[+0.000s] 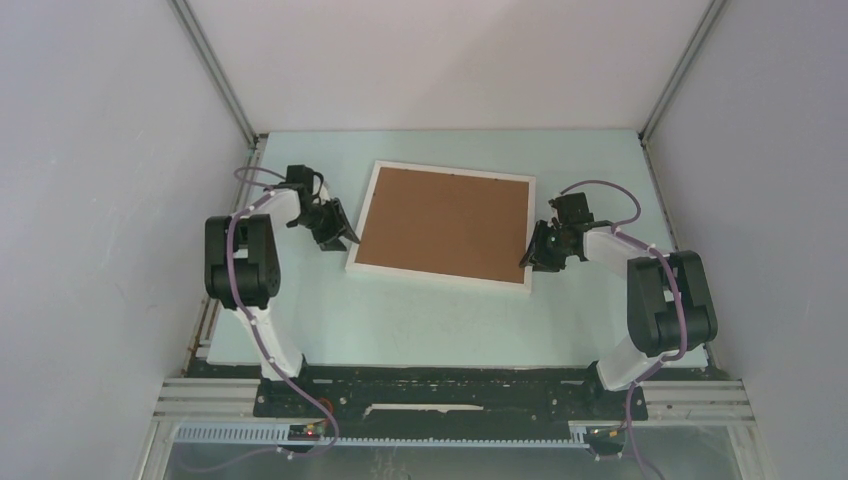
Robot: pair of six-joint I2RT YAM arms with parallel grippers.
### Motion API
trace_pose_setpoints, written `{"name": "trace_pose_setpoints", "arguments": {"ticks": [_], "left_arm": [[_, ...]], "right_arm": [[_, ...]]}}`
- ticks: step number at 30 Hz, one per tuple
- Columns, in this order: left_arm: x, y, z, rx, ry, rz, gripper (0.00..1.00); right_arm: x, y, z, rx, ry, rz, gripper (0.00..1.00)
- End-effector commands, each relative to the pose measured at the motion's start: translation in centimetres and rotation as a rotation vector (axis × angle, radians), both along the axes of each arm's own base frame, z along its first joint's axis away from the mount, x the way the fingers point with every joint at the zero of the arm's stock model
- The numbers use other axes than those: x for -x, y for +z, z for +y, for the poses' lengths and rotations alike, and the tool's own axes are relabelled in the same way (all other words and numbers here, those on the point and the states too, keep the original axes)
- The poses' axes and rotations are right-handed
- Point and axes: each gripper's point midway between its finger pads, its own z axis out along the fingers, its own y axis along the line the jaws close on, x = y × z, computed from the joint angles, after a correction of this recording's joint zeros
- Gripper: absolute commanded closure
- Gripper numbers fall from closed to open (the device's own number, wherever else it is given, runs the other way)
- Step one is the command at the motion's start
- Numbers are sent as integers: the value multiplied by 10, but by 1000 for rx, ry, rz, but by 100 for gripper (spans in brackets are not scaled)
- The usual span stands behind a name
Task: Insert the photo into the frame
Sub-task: Install the photo frame at the center of the board.
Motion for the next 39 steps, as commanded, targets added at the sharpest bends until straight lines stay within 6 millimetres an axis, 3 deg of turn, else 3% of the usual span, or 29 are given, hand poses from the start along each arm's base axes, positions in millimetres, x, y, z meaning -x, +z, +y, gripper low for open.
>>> {"name": "trace_pose_setpoints", "arguments": {"ticks": [1,11,21,25,28,31,34,39], "left_arm": [[-13,-6,-14,-88,-69,-32,50],[-6,-17,-37,-186,-164,4,50],[3,-32,-18,-327,-153,93,59],[-1,-14,-25,-297,-177,32,50],[-7,16,-36,-233,-198,-71,43],[-13,41,-33,-180,-166,-129,37],[-17,50,-22,-121,-109,-151,37],[-11,43,-8,-126,-96,-121,40]], "right_arm": [[0,10,17,-46,58,-42,59],[1,11,18,-44,61,-42,59],[1,13,18,-37,66,-48,60],[1,12,19,-40,70,-47,60],[1,12,19,-38,71,-47,60],[2,12,19,-37,72,-45,60],[2,13,19,-34,74,-46,60],[3,12,19,-32,78,-45,60]]}}
